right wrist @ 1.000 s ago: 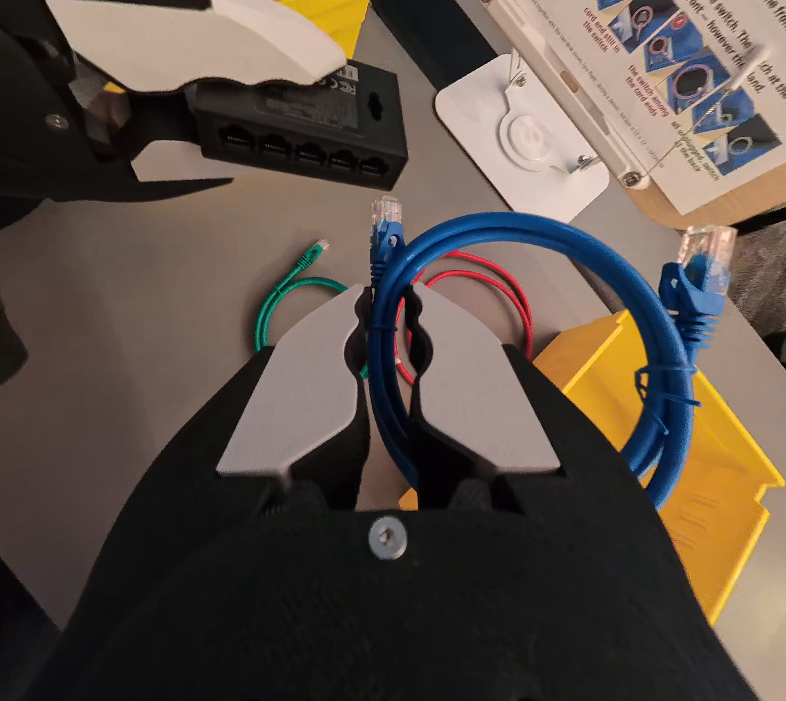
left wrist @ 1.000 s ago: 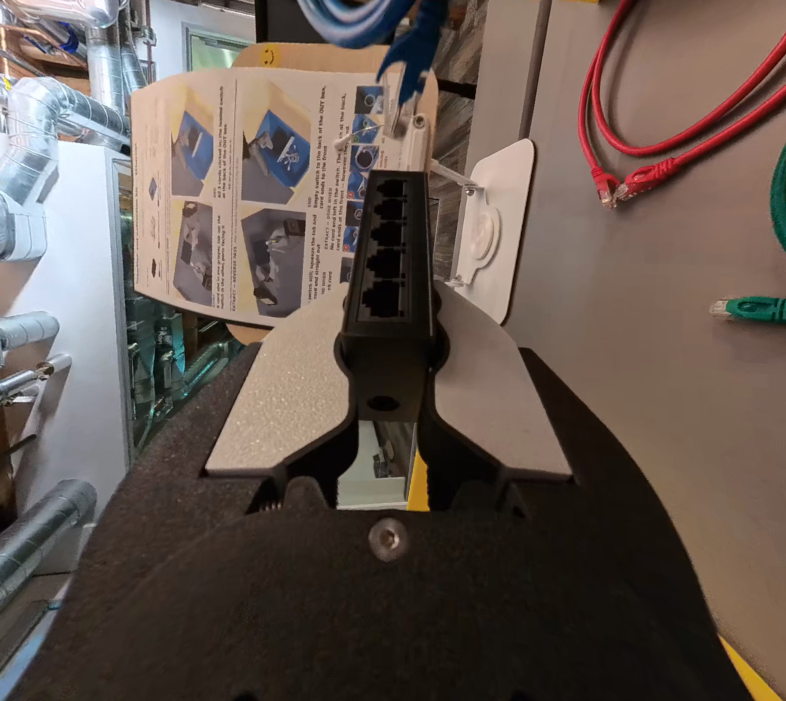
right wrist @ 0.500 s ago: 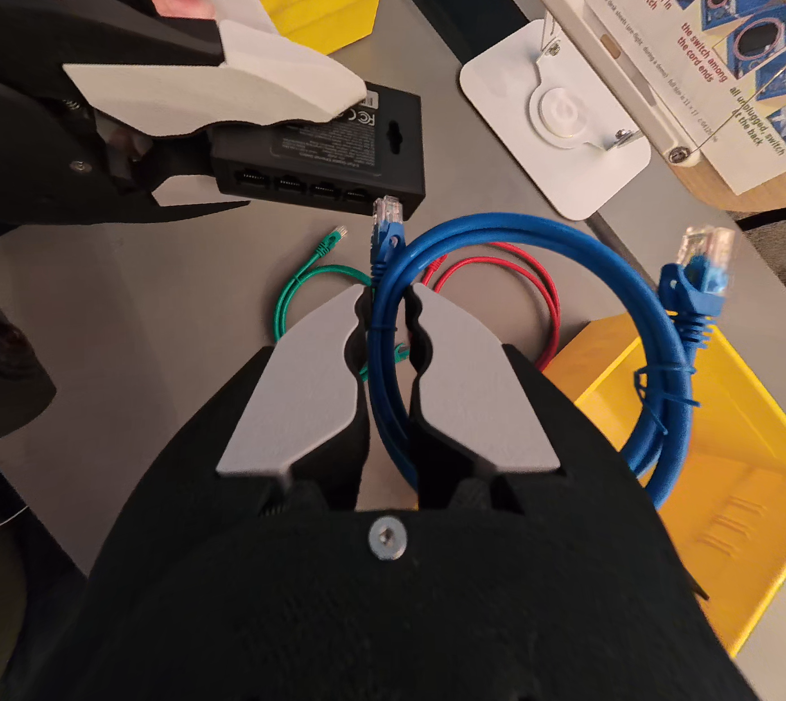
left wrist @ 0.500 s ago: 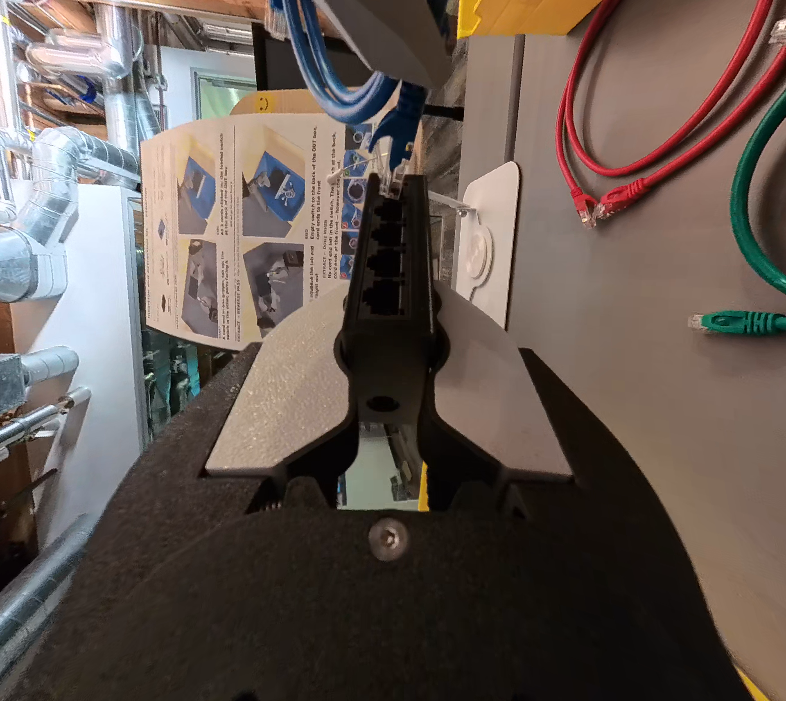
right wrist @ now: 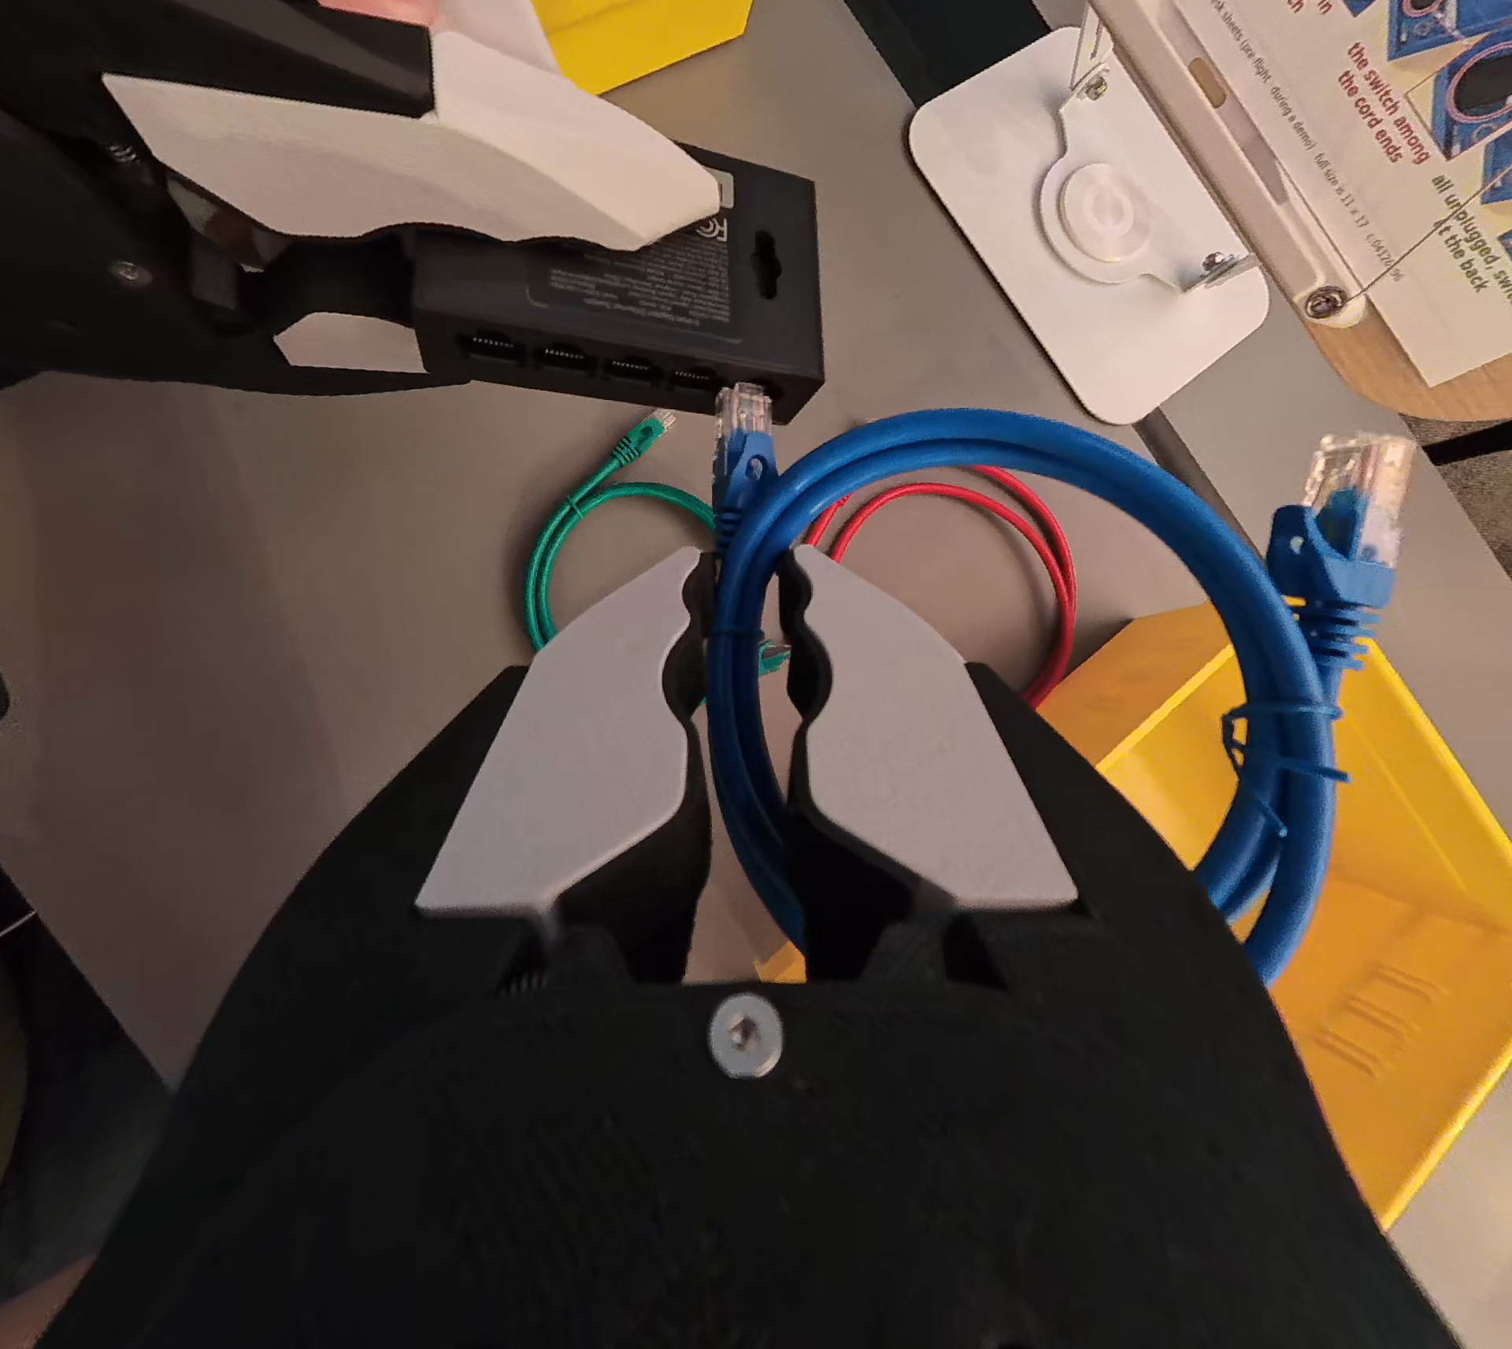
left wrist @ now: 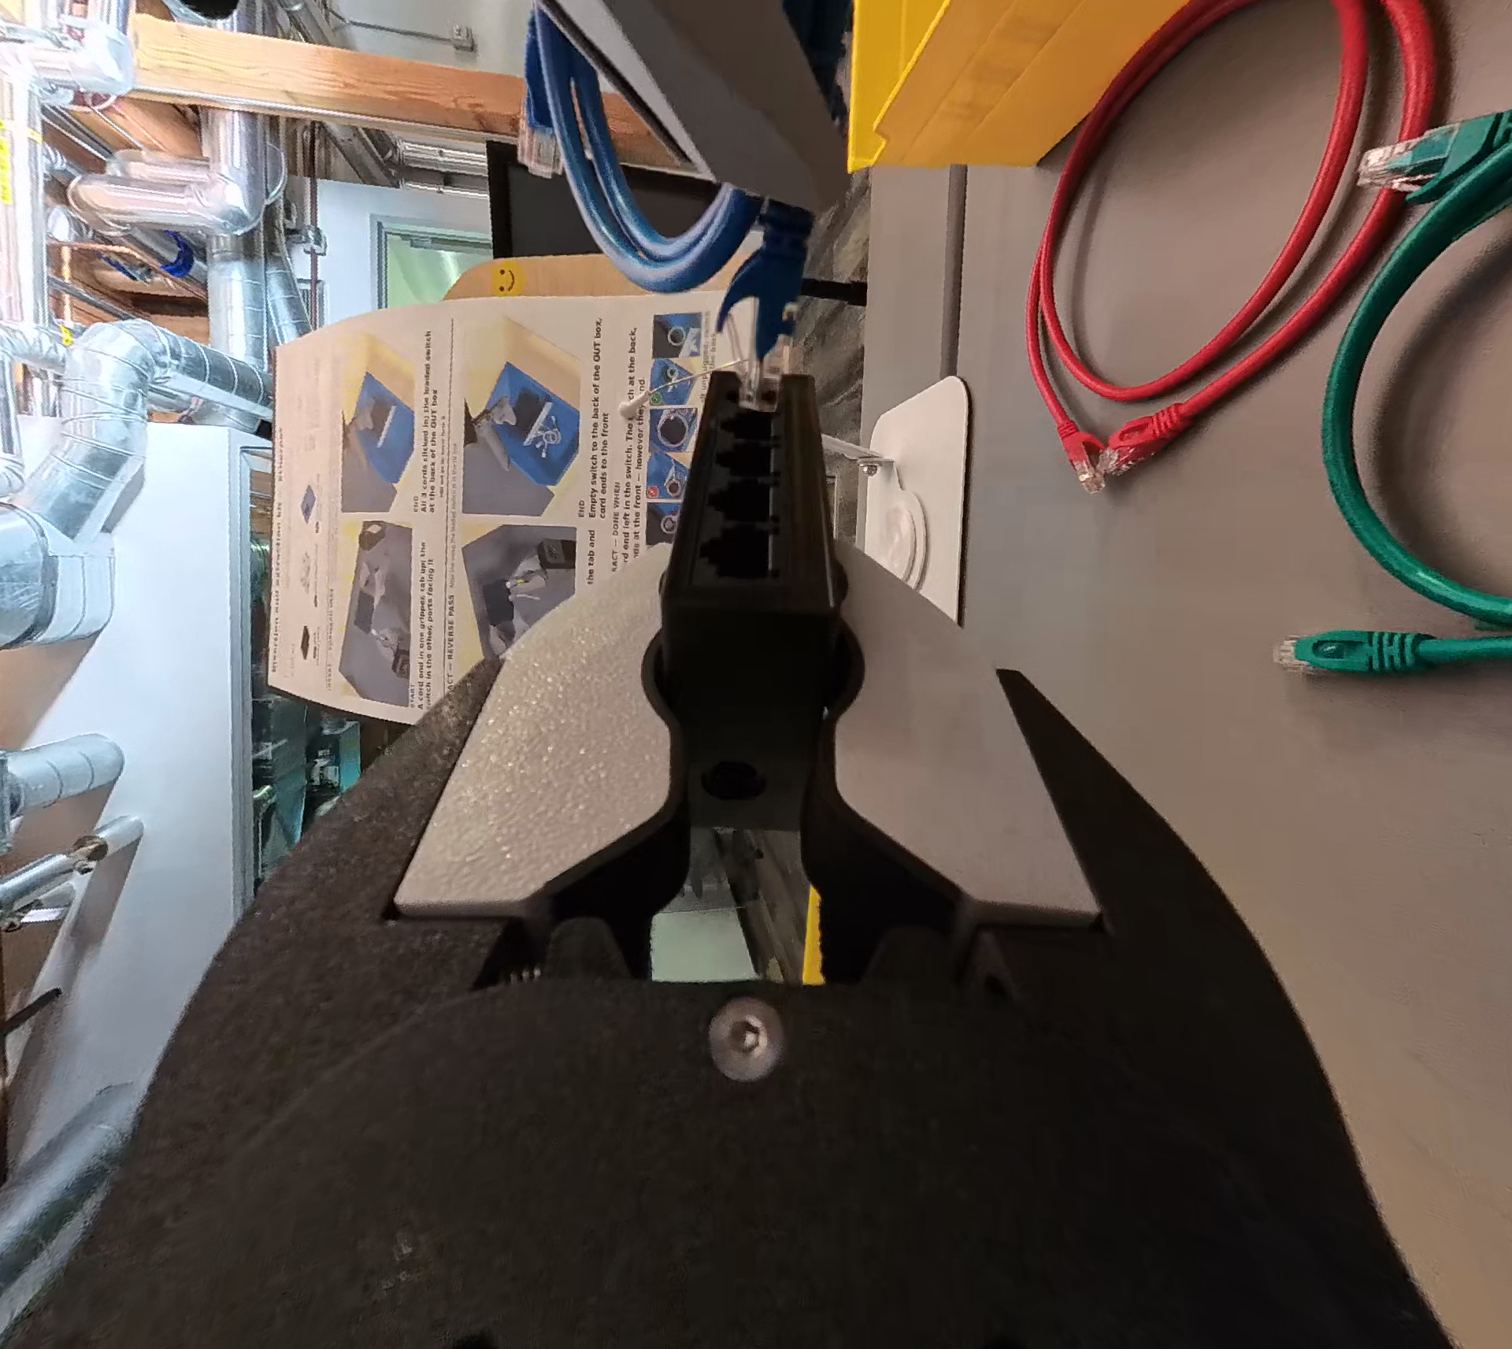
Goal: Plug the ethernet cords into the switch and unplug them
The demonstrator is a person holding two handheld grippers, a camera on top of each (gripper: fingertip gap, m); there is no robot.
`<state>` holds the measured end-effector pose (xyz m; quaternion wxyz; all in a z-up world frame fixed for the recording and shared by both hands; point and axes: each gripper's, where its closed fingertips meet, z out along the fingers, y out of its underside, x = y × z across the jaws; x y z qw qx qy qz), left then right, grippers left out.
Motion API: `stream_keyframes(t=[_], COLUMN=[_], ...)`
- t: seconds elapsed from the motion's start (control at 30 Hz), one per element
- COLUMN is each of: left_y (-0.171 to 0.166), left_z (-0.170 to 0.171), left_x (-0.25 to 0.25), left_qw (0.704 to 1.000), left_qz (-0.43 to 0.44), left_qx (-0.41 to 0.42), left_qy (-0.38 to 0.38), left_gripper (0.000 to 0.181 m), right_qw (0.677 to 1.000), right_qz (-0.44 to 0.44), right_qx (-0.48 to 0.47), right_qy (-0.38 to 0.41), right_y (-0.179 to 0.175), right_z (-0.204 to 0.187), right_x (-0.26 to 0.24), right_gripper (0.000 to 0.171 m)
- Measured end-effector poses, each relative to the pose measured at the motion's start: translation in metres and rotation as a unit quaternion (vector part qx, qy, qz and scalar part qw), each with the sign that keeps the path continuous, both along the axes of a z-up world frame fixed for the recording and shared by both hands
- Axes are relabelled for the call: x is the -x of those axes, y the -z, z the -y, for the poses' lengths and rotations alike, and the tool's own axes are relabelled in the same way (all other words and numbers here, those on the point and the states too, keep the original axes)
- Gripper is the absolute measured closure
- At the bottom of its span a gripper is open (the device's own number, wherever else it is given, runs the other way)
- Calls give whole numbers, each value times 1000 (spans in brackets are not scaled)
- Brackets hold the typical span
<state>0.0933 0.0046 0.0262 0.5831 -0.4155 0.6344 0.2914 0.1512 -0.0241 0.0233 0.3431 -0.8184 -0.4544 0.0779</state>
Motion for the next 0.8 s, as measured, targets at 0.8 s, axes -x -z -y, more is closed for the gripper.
stream_keyframes(t=[0.8], left_y=[-9], left_z=[9], left_x=[-4], left_qw=[999], left_qz=[16], left_qx=[-20], left_qy=[38], left_gripper=[152], right_qw=[999], right_qz=[1], right_qx=[-28], right_qy=[-20], right_y=[-10], right_z=[7], right_x=[5], right_gripper=[155])
